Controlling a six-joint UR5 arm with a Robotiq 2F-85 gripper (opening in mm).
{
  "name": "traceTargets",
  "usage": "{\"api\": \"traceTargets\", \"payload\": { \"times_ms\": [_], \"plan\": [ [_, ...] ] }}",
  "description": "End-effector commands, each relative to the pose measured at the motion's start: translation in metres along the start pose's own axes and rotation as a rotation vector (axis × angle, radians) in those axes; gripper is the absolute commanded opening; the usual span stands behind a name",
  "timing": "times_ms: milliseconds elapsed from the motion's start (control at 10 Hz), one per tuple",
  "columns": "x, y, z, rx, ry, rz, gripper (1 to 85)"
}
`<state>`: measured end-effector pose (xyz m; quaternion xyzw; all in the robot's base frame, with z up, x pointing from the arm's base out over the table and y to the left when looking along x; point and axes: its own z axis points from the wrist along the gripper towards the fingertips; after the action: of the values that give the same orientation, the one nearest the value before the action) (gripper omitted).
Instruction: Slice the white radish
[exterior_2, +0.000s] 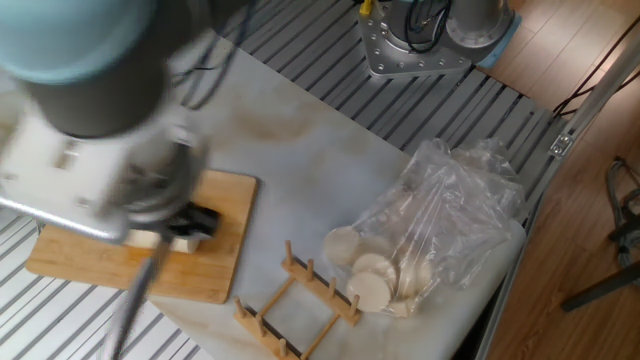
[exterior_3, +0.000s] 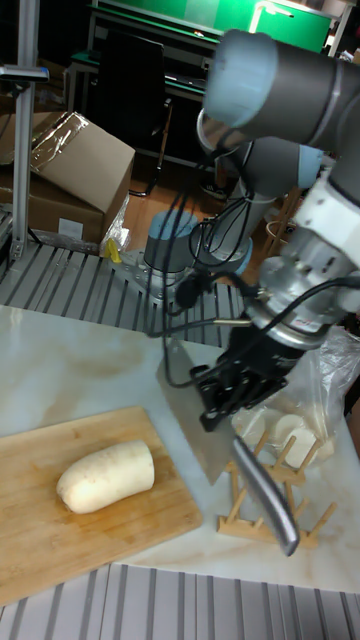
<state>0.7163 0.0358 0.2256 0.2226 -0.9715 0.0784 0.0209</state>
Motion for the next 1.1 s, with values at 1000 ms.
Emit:
{"api": "traceTargets", "payload": {
  "times_ms": [1000],
  "plan": [
    [0.027,-0.037,0.052,-0.087,-0.07,-0.068,1.3]
  ]
}}
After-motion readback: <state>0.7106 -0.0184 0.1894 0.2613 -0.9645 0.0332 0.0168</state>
